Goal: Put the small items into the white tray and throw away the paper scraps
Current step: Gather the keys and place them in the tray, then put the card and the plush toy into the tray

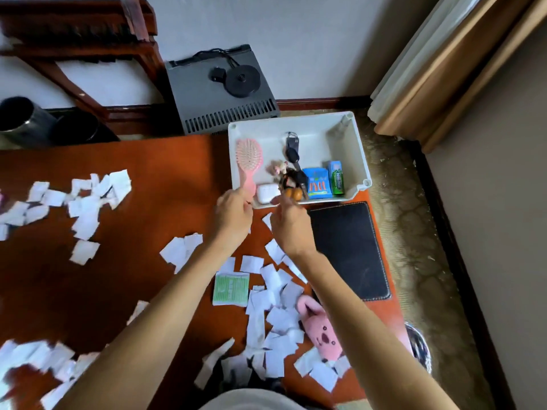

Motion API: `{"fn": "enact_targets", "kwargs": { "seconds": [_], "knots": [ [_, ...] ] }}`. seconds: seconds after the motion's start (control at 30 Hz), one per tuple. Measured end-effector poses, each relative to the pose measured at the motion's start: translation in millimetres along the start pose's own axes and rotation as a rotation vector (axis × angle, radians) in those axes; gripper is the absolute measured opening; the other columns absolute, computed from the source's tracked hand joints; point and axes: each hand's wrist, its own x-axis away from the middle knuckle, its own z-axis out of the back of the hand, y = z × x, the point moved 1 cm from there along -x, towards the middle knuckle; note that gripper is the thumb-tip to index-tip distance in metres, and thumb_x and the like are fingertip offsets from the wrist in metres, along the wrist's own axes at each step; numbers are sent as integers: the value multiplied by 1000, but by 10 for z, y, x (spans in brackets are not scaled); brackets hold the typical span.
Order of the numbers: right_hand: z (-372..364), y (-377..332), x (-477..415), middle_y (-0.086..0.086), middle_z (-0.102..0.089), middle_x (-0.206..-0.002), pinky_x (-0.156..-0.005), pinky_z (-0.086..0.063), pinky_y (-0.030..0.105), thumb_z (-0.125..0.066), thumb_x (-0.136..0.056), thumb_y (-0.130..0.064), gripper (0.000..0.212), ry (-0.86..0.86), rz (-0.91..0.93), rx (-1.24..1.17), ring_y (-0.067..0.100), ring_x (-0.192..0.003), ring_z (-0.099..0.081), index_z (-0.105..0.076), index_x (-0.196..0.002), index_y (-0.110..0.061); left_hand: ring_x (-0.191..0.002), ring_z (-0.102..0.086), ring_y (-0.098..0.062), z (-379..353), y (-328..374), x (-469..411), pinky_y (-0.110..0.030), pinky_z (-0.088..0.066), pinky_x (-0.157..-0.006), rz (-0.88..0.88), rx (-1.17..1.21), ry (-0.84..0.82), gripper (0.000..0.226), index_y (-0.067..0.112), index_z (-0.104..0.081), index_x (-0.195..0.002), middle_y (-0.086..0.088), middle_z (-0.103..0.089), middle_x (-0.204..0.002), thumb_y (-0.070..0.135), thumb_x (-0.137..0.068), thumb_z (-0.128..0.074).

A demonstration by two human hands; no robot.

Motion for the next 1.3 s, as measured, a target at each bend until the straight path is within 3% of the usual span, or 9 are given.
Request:
{"fn": "enact_targets", "kwargs": {
  "seconds": [0.13, 0.27, 0.43, 0.57, 0.63, 0.83, 0.9, 1.0, 1.3],
  "knots": [
    [-514, 15, 599, 28, -63, -99, -71, -45, 38, -42, -86, 3, 21, -284, -74, 32, 42, -91, -59, -57, -101, 6, -107, -56, -33, -136, -638, 606, -38, -44, -84, 216, -110, -110, 19, 0, -59, -105, -18, -62, -111, 12, -92, -50],
    [-797, 70, 951, 24, -61, -117, -84, -50, 41, -38, -91, -1, 31, -458, -198, 153, 41, -104, -59, -54, -118, 3, -113, -57, -33, -348, -986, 978, -32, -50, -86, 353, -117, -328, 45, 2, -44, -127, -18, -52, -125, 21, -90, -59],
    [-845, 53, 1038, 19, -55, -129, -94, -51, 39, -37, -94, -3, 37, -507, -335, -8, 35, -111, -57, -49, -128, -3, -117, -54, -34, -433, -1001, 1071, -34, -47, -91, 434, 219, -202, 47, -1, -42, -124, -21, -55, -125, 4, -83, -65],
    [-771, -8, 1104, 15, -55, -131, -99, -49, 35, -37, -94, -2, 37, -433, -324, -56, 31, -116, -56, -51, -128, -5, -108, -58, -36, -353, -991, 1090, -25, -48, -70, 418, 291, -113, 10, 3, -54, -93, -22, -60, -106, 5, -86, -61],
    [-675, -11, 1127, 17, -59, -126, -95, -51, 35, -39, -93, -3, 34, -342, -307, -24, 31, -113, -58, -53, -124, -3, -97, -61, -36, -283, -958, 1095, -13, -39, -52, 336, 277, -58, 28, 15, -44, -66, -22, -58, -90, 6, -87, -60],
    [-253, 128, 1248, 16, -48, -132, -98, -48, 38, -51, -92, -19, 44, -217, -346, 375, 31, -119, -50, -39, -132, -6, -74, -48, -20, -245, -595, 1090, -5, -35, -44, 125, 337, -58, 31, 15, -42, -62, -2, -49, -65, 4, -87, -58],
    [-157, 230, 1344, 14, -42, -135, -102, -42, 40, -58, -89, -27, 57, -278, -426, 507, 31, -122, -45, -31, -136, -9, -82, -51, -19, -333, -481, 1089, -9, -39, -56, 90, 341, -113, 27, 19, -43, -69, 2, -52, -72, 4, -88, -57],
    [-102, 367, 1501, 12, -44, -126, -101, -40, 42, -60, -86, -28, 57, -277, -534, 571, 29, -117, -46, -33, -133, -11, -97, -62, -33, -444, -359, 1119, -12, -44, -54, 65, 282, -170, 16, 8, -44, -78, -24, -63, -102, 5, -89, -55],
    [-171, 534, 1709, 12, -50, -129, -109, -33, 48, -55, -90, -30, 46, -325, -598, 591, 35, -123, -48, -36, -129, -13, -125, -51, -32, -511, -201, 1239, -30, -54, -83, 82, 234, -257, 8, 2, -54, -99, -15, -52, -136, 3, -93, -50]
  ]
}}
